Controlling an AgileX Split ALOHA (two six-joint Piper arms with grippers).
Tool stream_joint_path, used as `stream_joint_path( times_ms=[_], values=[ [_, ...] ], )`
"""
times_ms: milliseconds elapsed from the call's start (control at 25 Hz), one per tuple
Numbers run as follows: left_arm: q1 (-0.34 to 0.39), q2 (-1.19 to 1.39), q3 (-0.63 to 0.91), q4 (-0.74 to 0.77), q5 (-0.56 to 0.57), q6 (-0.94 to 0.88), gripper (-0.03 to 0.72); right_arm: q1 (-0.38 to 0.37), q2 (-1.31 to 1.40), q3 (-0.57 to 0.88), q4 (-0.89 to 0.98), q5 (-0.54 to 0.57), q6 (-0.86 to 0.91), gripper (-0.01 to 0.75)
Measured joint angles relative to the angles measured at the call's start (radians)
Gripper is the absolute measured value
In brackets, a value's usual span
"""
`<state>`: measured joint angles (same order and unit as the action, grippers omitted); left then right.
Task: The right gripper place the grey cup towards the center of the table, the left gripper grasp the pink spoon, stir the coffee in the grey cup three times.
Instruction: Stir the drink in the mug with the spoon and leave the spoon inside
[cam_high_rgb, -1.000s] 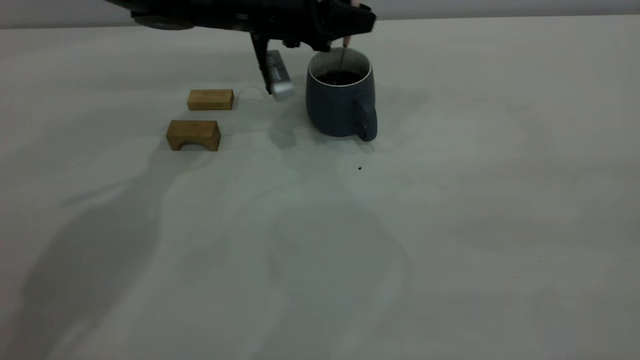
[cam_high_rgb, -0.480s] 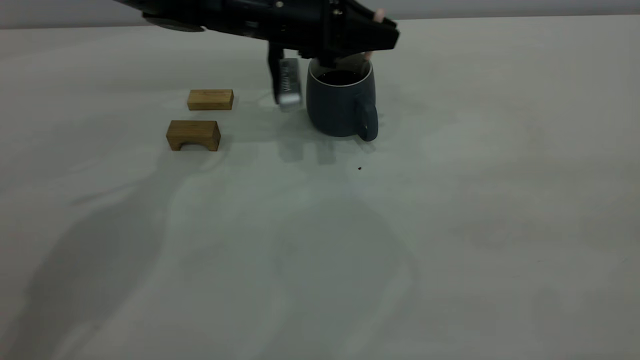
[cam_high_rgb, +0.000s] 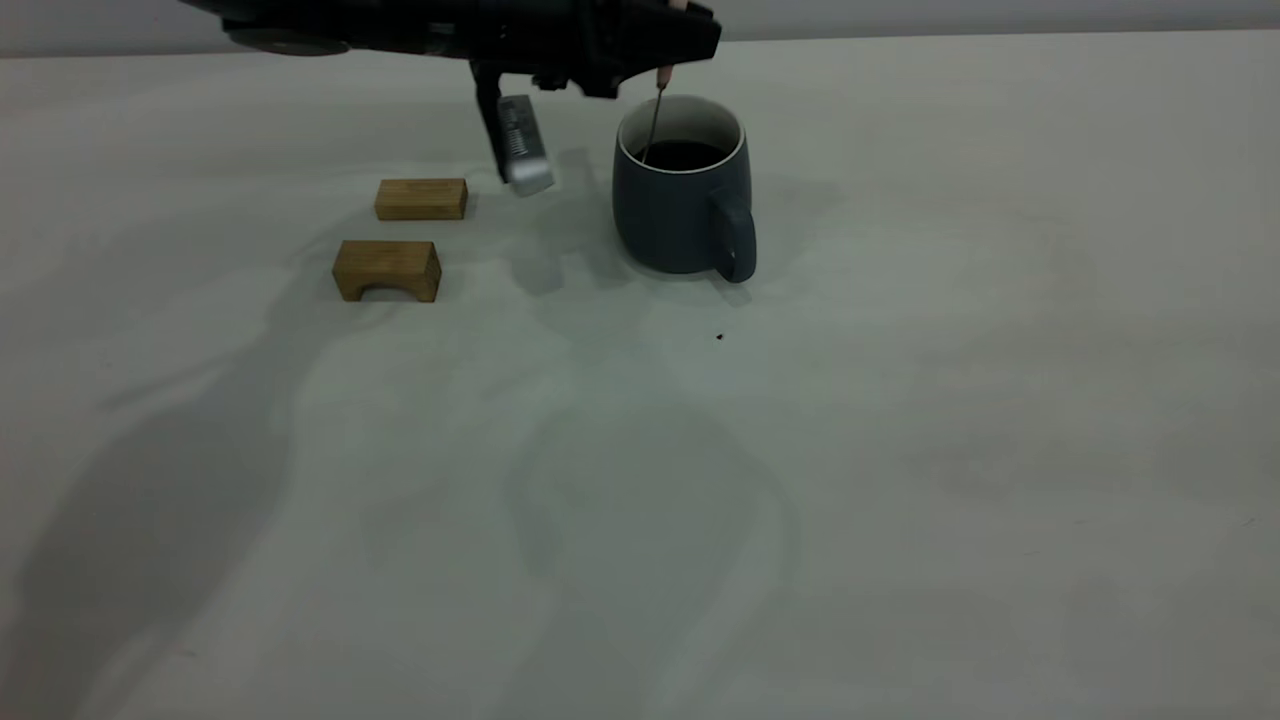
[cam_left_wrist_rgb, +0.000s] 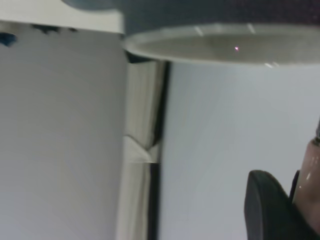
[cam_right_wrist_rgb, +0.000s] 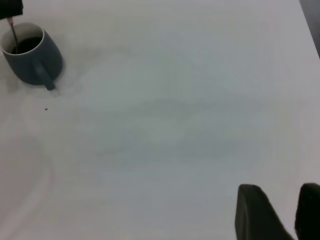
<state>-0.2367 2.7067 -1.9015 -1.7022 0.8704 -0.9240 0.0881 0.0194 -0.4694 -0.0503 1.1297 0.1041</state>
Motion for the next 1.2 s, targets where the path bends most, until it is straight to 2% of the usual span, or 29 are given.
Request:
stream_joint_path(
  times_ms=[200, 520, 680, 840, 1000, 1200],
  values=[
    [-0.05, 0.0, -0.001, -0.017, -0.089, 0.001, 0.135, 0.0, 0.0, 0.0, 0.0, 0.0, 0.0, 0.24],
    [-0.102, 0.0, -0.001, 0.003, -0.041, 0.001, 0.135, 0.0, -0.001, 0.0, 0.0, 0.0, 0.0, 0.24],
    [-0.084, 0.0, -0.001, 0.09, 0.011, 0.001, 0.135, 0.0, -0.001, 0.0, 0.0, 0.0, 0.0, 0.24],
    [-0.037, 0.0, -0.001, 0.155, 0.053, 0.001, 0.135, 0.0, -0.001, 0.0, 0.0, 0.0, 0.0, 0.24],
    [0.004, 0.0, -0.001, 0.163, 0.055, 0.001, 0.135, 0.0, -0.001, 0.0, 0.0, 0.0, 0.0, 0.24],
    [0.002, -0.001, -0.001, 0.156, 0.029, 0.001, 0.135, 0.0, -0.001, 0.0, 0.0, 0.0, 0.0, 0.24]
  ],
)
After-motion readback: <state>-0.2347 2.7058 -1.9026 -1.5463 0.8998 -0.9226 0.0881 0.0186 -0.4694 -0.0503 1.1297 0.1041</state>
